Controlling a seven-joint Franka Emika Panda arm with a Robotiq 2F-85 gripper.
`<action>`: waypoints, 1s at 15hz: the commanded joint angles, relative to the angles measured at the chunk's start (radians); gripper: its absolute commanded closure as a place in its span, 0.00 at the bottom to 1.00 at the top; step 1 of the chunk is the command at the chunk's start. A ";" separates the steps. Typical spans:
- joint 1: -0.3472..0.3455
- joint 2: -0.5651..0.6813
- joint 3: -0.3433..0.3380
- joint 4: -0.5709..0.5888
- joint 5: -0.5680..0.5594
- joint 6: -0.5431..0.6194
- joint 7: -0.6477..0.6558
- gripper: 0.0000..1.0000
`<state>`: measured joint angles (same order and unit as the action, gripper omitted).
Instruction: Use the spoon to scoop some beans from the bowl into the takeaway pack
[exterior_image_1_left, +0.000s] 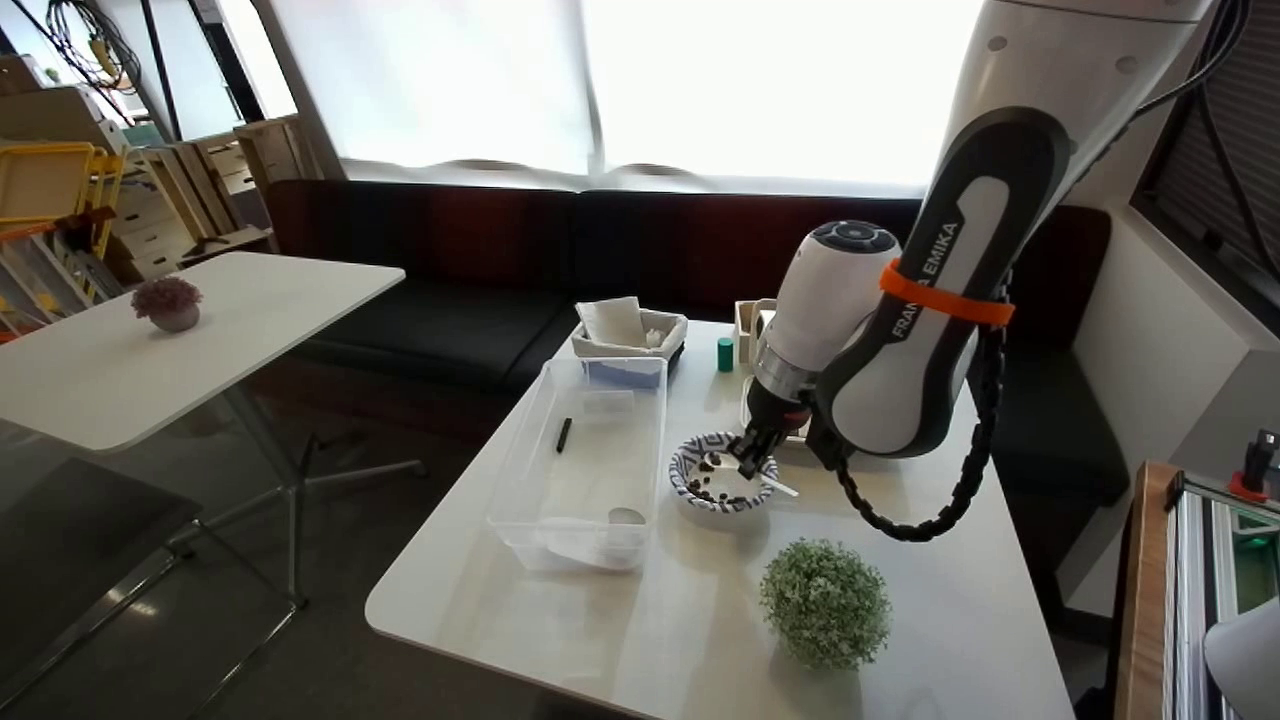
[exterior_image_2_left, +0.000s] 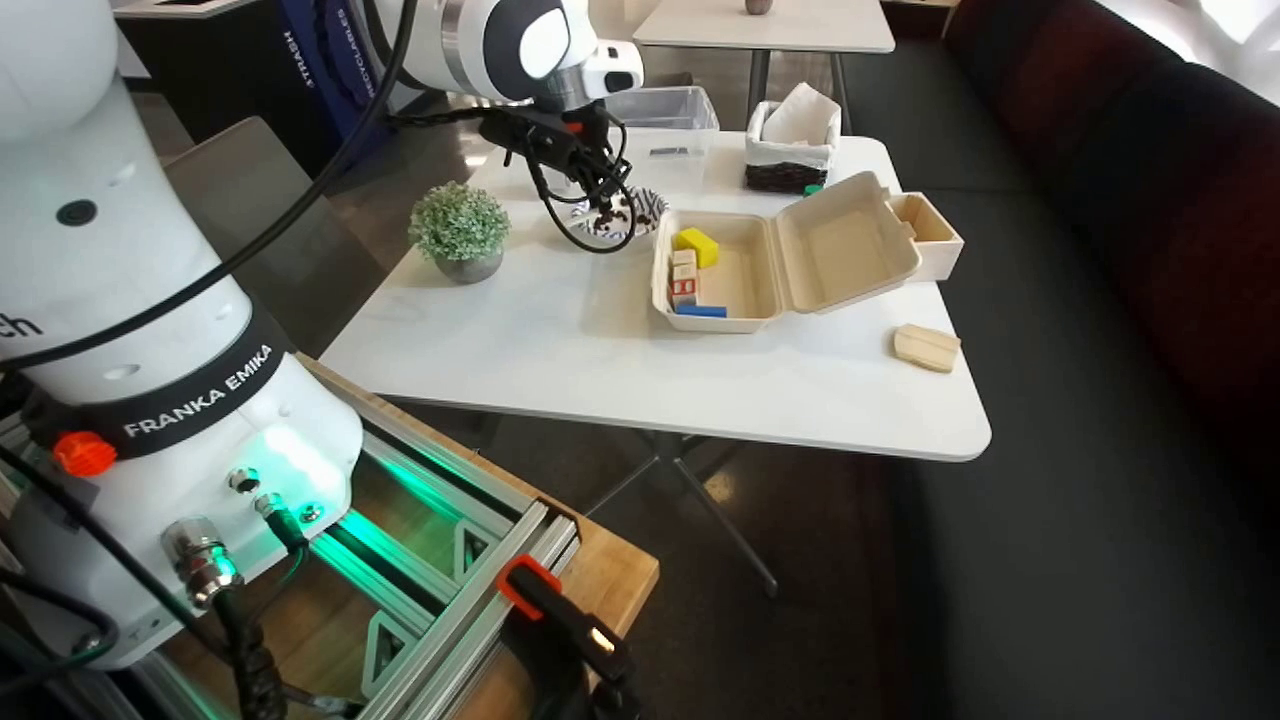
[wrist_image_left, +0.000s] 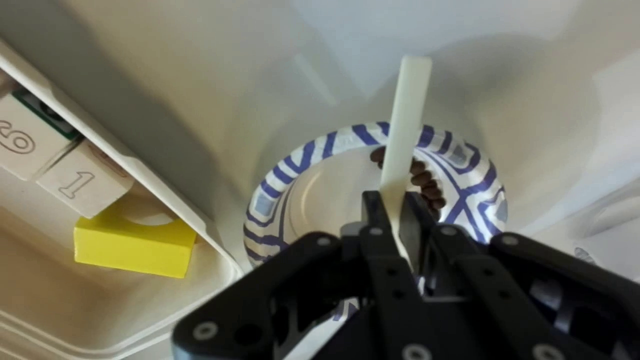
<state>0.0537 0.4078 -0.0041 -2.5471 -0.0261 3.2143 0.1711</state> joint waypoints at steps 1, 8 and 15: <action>0.052 -0.087 -0.043 -0.087 0.060 0.008 0.002 0.97; 0.223 -0.181 -0.272 -0.118 0.075 -0.012 0.049 0.97; 0.389 -0.141 -0.540 -0.083 0.071 -0.086 0.163 0.97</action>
<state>0.3707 0.2467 -0.4608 -2.6409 0.0309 3.1875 0.2881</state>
